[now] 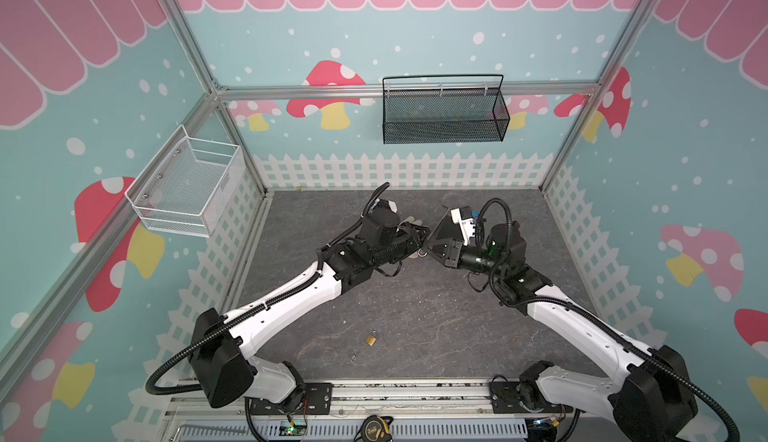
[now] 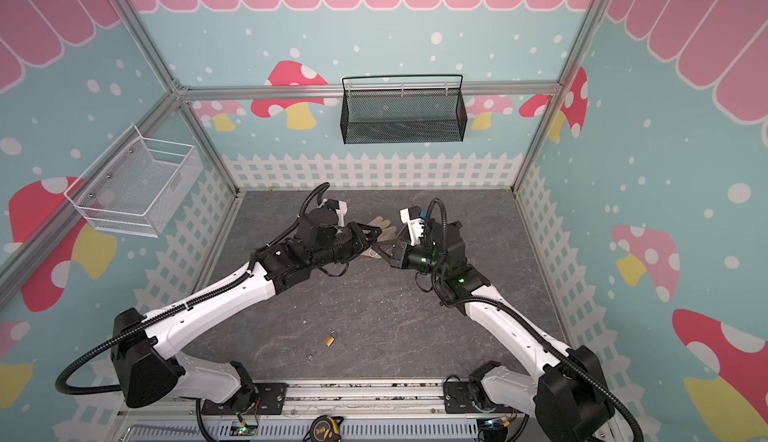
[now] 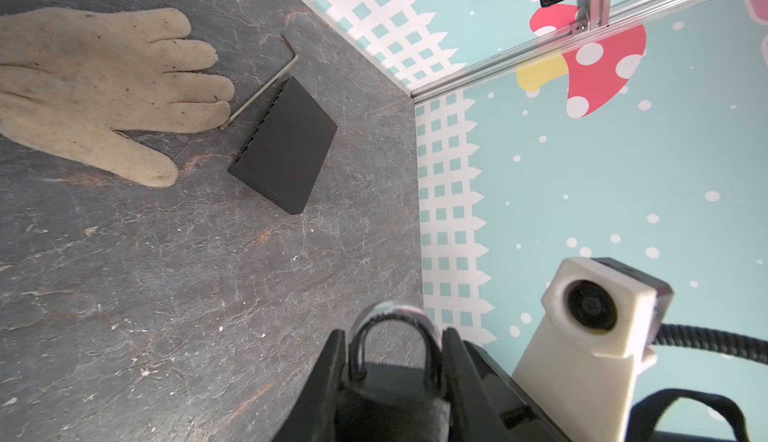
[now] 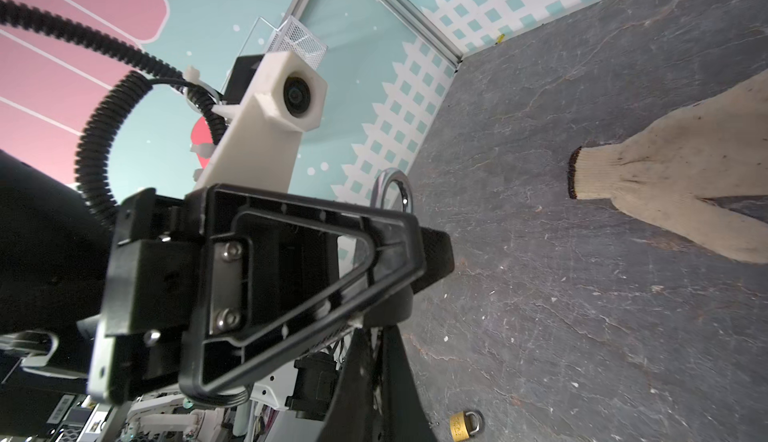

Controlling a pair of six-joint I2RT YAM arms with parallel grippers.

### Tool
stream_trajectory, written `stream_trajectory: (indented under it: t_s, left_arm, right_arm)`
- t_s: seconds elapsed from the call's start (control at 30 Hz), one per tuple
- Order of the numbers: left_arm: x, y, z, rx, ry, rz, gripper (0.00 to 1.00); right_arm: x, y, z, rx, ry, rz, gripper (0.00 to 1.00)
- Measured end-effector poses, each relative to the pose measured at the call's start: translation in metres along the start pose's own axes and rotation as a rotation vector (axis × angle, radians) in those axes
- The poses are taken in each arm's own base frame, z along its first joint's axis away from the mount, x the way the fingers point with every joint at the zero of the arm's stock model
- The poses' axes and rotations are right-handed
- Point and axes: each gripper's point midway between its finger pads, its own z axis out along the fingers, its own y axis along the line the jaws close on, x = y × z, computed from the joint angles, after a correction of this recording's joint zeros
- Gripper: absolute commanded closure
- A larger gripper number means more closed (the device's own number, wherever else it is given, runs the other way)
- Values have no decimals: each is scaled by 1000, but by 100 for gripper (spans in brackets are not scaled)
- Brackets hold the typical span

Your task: Unlock with the key

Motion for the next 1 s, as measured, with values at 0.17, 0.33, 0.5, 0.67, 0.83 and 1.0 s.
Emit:
stream_trajectory:
  t_s: [0.17, 0.33, 0.5, 0.67, 0.83, 1.0]
  left_arm:
    - [-3, -9, -4, 39, -15, -17, 100]
    - [-3, -10, -3, 50, -14, -38, 100]
    - [-3, -9, -2, 55, -16, -61, 100]
    - [-1, -6, 0, 59, -23, -83, 100]
    - [-1, -3, 0, 38, -32, -84, 100]
    - [0, -2, 0, 2, -39, -69, 100]
  right_arm:
    - [-5, 8, -2, -57, -22, 34, 100]
    - [-6, 8, -4, -74, -30, 71, 100]
    - [-6, 7, -4, -77, -37, 97, 100]
    - [-5, 4, -4, -81, -47, 124, 100]
    - [-4, 1, -3, -46, -31, 90, 100]
    - [-2, -1, -5, 11, -13, 15, 88]
